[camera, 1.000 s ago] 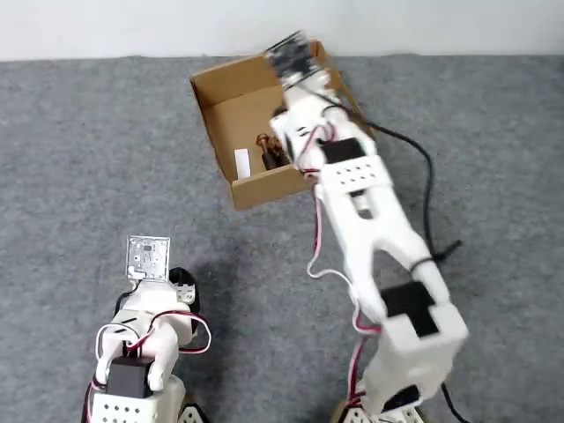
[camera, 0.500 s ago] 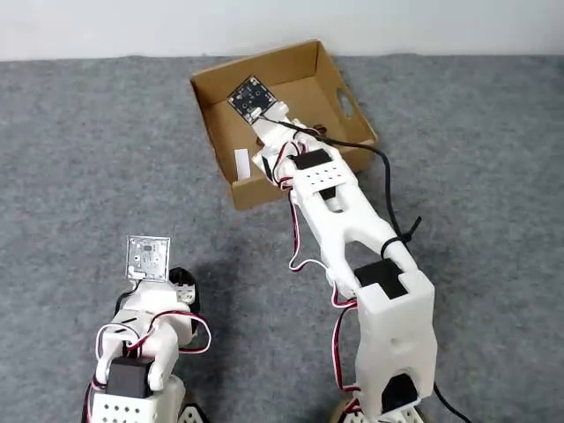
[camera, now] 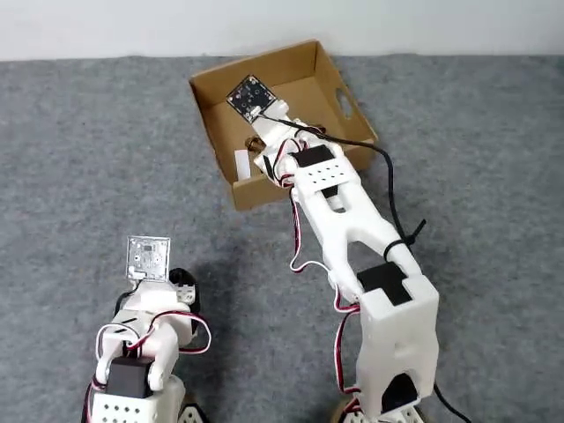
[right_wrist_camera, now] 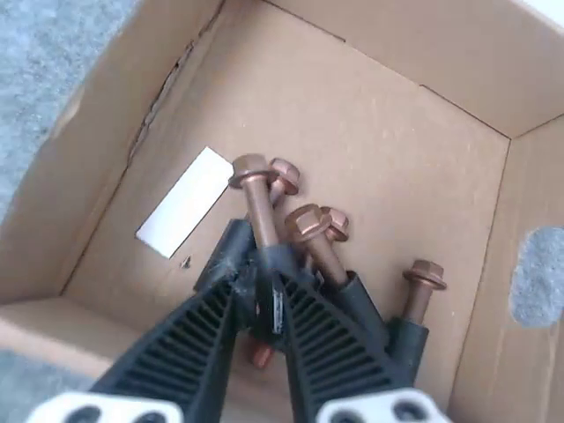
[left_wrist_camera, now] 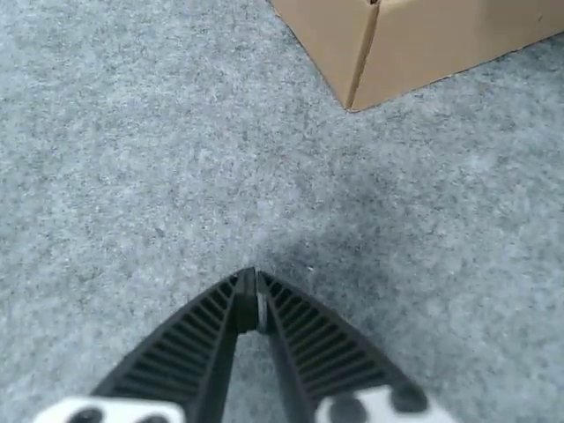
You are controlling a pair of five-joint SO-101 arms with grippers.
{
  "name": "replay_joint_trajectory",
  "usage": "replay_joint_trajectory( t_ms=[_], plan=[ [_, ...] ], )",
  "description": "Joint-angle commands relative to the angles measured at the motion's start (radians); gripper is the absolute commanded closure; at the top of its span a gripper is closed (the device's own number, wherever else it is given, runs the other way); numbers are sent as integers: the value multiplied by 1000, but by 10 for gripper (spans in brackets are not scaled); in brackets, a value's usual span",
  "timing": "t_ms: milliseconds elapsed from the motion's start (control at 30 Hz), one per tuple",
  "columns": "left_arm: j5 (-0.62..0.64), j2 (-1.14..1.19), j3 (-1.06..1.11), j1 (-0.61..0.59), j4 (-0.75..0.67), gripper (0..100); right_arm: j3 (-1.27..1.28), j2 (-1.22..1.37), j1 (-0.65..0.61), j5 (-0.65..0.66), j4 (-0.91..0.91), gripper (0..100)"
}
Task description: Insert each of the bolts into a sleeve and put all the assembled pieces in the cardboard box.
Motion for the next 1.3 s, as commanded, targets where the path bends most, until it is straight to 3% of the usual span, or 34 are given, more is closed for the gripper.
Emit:
replay_joint_trajectory(
  t_ms=[0,300,533,667,1267],
  plan=[
    [-5,-9,-8,-9,5,994,-29,-143,1,-84,47,991],
    [-2,-8,-8,-8,6,994,-26,-390,-2,-308,234,991],
    [-2,-8,-8,-8,6,994,-18,-608,4,-514,506,991],
    [-2,-8,-8,-8,6,994,107,-733,4,-601,601,991],
    [-2,-8,-8,-8,6,994,987,-1495,240,-608,456,991]
  ],
)
